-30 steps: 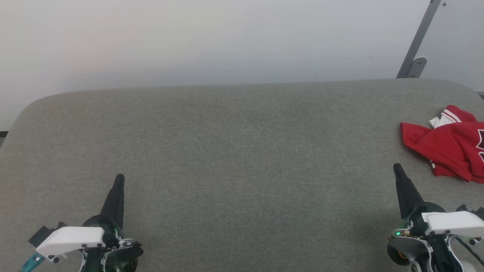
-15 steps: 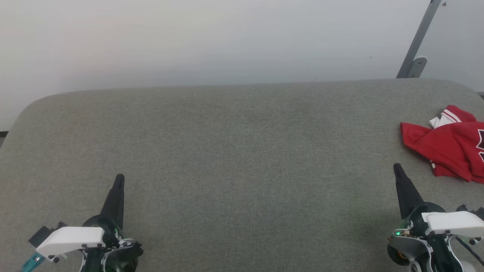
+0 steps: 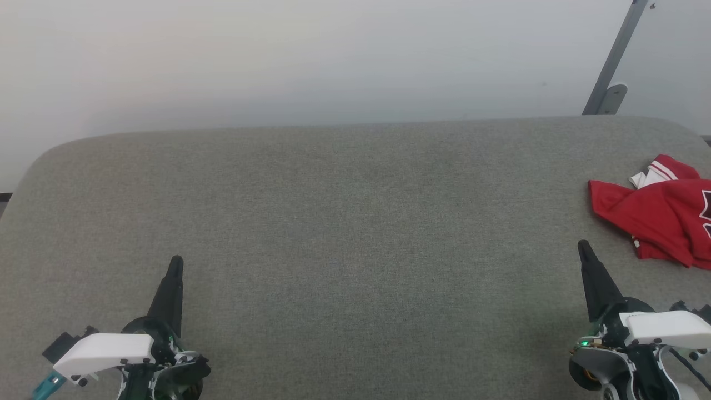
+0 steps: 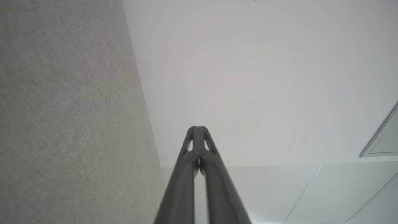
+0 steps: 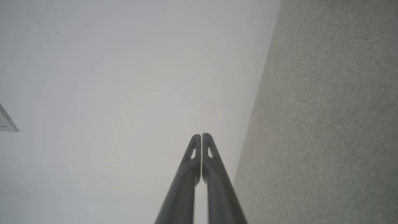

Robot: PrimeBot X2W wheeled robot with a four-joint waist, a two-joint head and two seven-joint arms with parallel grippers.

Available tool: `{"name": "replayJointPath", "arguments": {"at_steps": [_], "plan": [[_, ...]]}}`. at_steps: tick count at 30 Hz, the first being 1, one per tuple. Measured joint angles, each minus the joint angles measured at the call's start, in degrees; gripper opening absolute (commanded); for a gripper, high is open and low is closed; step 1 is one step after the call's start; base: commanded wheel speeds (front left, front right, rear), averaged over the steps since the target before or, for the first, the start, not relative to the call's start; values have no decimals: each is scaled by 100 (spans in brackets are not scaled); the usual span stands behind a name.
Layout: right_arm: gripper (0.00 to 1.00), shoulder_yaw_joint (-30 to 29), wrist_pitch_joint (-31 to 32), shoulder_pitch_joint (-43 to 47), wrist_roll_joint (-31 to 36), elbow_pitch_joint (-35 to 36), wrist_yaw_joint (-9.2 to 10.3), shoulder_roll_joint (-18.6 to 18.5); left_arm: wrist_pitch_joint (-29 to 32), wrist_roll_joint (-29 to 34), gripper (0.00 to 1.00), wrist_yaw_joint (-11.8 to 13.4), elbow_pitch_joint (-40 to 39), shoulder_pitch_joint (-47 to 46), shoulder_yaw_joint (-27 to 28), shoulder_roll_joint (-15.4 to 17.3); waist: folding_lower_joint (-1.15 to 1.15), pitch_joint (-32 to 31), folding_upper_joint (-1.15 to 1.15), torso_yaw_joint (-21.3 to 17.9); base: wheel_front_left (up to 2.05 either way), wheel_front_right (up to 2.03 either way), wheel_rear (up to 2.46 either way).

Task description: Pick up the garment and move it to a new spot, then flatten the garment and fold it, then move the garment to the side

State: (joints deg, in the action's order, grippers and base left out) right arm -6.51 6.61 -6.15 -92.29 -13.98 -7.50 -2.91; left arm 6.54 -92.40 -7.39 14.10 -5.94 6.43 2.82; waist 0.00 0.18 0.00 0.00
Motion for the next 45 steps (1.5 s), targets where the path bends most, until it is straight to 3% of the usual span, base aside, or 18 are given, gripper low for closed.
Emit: {"name": "replayJointPath", "arguments": {"at_steps": [45], "plan": [[0, 0, 0, 0, 0, 0, 0, 0, 1, 0, 0, 0, 0, 0, 5, -5, 0, 0, 0, 0, 0, 0, 0]]}}
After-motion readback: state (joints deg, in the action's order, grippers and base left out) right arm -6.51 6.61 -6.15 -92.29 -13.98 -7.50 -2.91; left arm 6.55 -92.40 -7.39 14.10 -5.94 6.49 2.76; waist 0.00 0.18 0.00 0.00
